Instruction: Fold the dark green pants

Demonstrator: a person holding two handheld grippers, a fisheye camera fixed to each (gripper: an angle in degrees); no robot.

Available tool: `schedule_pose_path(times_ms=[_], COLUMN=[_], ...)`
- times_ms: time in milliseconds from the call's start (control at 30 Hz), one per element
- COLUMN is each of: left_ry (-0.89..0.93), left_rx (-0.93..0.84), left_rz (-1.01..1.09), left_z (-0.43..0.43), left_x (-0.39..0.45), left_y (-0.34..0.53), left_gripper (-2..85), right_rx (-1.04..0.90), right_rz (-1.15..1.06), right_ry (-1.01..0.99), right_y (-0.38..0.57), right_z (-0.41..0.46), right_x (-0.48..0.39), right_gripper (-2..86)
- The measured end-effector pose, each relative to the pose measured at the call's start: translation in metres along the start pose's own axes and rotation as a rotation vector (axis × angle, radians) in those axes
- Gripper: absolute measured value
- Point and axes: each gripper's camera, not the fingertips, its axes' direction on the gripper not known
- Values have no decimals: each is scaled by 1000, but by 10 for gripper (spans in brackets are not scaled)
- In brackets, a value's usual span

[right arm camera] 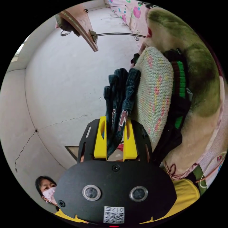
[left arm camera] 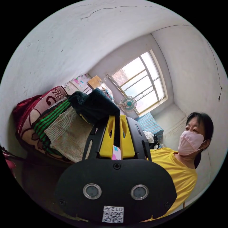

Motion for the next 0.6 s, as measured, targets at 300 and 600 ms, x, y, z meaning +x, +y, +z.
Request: schedule_pose_path(times_ms=[300, 600], left_ry=[52, 129], left_rx=[63, -22], left_rz=[21, -513], left_z=[-19, 13], left_x=[-27, -198], left_y=[-6, 74], left_gripper=[30, 28], right_rx=[-6, 59], right_rz=[-408, -194], right_ry=[66, 267], right_y=[-2, 23], right_z=[4, -20], right_x=[-131, -31], right_gripper=[51, 35])
